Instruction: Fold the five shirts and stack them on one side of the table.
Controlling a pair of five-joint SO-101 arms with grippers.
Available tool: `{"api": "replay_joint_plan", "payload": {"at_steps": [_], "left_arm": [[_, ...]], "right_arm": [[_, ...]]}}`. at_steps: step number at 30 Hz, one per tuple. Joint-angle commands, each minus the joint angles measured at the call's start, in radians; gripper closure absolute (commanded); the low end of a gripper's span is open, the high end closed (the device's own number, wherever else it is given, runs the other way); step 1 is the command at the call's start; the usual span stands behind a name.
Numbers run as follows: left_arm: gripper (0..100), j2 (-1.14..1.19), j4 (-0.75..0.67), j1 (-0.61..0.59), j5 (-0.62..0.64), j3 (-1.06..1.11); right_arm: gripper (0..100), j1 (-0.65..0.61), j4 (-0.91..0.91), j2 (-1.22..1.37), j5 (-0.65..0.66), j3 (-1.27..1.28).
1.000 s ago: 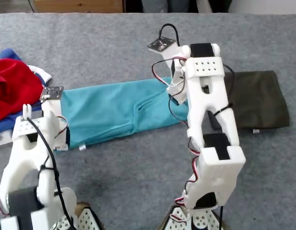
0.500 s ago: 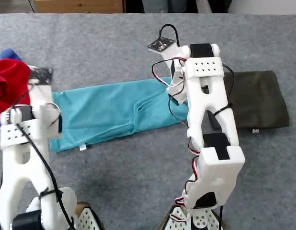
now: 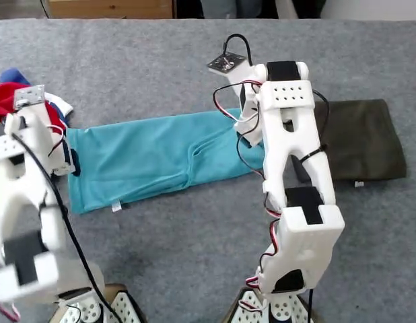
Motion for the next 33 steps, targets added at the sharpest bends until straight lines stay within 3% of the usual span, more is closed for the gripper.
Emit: {"api": "replay_joint_plan", "payload": {"at_steps": [1, 9, 22, 33], "left_arm": [[83, 0.103, 0.003, -0.033, 0.008, -0.114], [83, 0.281, 0.026, 0.004, 0.011, -0.193], [83, 0.308, 0.302, 0.027, 0.012, -0.479], [83, 0.439, 0.253, 0.027, 0.060, -0.470]], "right_arm": [[98.5, 0.002, -0.011, -0.054, 0.009, -0.002], [98.5, -0.005, -0.026, -0.054, 0.009, -0.002], [98.5, -0.005, -0.034, -0.054, 0.008, -0.002], [98.5, -0.003, -0.048, -0.054, 0.008, -0.002]]}}
